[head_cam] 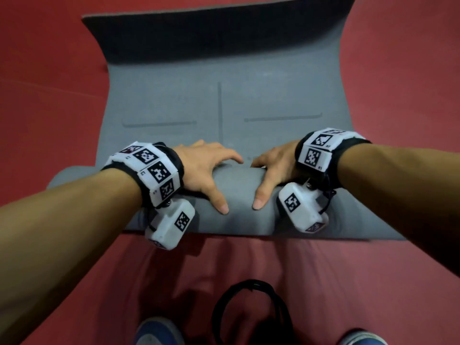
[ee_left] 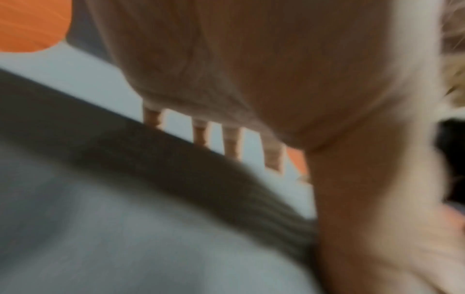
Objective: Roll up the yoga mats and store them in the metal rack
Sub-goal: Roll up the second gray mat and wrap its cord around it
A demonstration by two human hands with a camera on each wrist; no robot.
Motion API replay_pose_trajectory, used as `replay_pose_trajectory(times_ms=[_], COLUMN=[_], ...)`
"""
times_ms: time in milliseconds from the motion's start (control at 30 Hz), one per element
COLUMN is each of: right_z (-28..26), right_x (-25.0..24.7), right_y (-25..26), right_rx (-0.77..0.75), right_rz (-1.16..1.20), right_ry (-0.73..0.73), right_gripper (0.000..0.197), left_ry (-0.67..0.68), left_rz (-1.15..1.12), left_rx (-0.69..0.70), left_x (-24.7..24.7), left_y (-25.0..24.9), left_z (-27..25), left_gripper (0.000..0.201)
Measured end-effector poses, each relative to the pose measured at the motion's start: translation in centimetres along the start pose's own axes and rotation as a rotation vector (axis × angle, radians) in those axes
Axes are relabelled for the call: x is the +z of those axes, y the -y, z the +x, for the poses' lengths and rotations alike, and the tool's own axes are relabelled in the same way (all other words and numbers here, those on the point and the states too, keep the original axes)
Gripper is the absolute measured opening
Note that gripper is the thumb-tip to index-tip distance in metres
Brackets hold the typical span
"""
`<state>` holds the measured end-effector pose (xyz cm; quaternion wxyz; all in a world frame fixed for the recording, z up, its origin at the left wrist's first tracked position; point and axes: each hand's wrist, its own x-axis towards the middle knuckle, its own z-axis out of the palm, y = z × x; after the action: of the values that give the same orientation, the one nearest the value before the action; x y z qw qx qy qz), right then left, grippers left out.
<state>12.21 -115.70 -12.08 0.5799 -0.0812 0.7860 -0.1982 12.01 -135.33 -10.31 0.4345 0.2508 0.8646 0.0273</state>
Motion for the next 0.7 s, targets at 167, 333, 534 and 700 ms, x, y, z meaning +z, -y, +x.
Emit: replay_pose_trajectory(times_ms=[167,333,534,700], right_z=[-1.0,-0.5,-2.4,-5.7], right_x=[-2.7,-2.8,-2.2,-2.5], right_y=[-1.1,-0.7,-6.1,-11.7], right_rx=[0.023,0.01,0.394,0.748], right_rz=[-0.031,-0.248,-0.205,0.364], right_ry=[-0.462,-0.747,-1.09,-0.973], right_gripper=[0.076,0.043,0.064,0.096], left_ry=[-0.221,-0.262,-0.228,-0.226], left_rz=[0.057,0.277,0.147,0.159], left_rx=[0.045,-0.038,-0.029,-0.051], left_x=[-0.6,0.9,-1.9,-1.9], left_y=[-1.6,-2.9,-1.9,-1.8], left_z=[-0.3,1.4,3.1,3.3], left_gripper=[0.088,0.125,0.122,0.125])
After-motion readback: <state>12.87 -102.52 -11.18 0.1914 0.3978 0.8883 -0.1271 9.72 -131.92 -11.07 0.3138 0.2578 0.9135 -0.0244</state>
